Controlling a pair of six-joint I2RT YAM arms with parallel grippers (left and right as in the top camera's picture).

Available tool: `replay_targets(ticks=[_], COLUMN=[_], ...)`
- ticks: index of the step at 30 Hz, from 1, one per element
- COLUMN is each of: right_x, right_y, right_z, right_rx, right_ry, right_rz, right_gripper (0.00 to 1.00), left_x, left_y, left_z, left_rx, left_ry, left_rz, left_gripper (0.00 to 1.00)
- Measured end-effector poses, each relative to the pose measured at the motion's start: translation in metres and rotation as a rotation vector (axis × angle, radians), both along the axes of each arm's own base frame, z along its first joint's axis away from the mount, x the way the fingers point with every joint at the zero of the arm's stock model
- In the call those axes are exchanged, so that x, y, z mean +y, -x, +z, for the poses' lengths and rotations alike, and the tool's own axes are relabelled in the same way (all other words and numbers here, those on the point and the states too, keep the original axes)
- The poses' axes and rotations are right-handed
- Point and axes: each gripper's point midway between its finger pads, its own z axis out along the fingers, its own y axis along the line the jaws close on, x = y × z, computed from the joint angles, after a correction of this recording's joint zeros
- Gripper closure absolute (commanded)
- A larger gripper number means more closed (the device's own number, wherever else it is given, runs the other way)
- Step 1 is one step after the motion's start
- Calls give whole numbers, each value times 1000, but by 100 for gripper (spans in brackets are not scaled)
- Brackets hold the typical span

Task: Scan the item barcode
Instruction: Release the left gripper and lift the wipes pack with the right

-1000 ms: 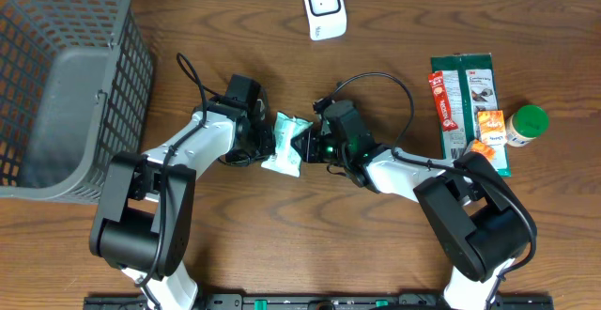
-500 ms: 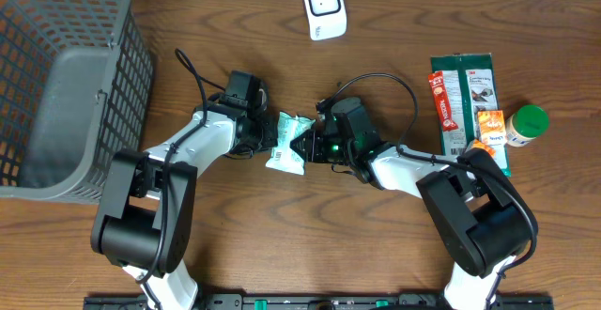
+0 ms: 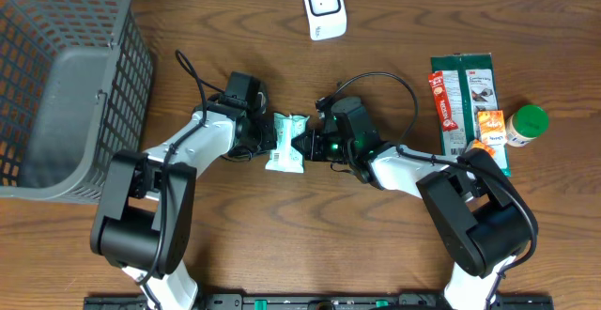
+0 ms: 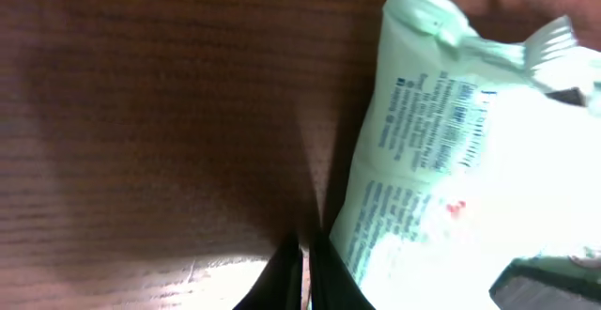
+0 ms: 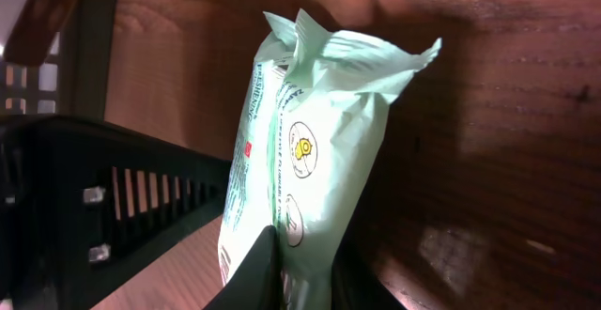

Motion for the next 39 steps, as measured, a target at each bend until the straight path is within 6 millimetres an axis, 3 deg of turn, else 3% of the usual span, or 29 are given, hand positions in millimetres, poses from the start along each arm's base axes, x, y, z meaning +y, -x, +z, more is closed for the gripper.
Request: replay_targets(ticks=[3,5,8,17,20,22,25,28,32,35,39], right_x=[0,0,1,5,4,1,-5,-14,-30,-41,-52], right_y=[0,0,1,8,12,18,26,34,42,49,53], right_z=[0,0,1,2,2,4,19,46,79,104,139], right_rx=[-3,-6,-6,-10,-27,-39,-84,-145,-214,-256,-292], right_ry=[1,3,-3,-16,2,25,61,96,156,211,284], right_rz=[3,5,14,68,104,137,195,231,243,264,298], right_gripper=[88,98,99,99,99,99,99,99,99,99,99], left_x=[1,1,6,27,33,37,49,69,93,110,123], left_y=[-5,-10,-16,-8,-12,-15,-13,-8,-7,-9,-9], left_z=[16,34,57,58,83,114,161,193,204,206,205], left_rx=[-46,-95,-162,-133,-199,-286,-419,-515,-557,-565,-563], left_ry=[10,22,16,-63,-51,-34,-24,-58,-123,-170,-208], left_rz=[6,10,23,79,103,122,158,217,286,330,359], left_gripper=[93,92,93,93,92,92,92,86,83,72,48])
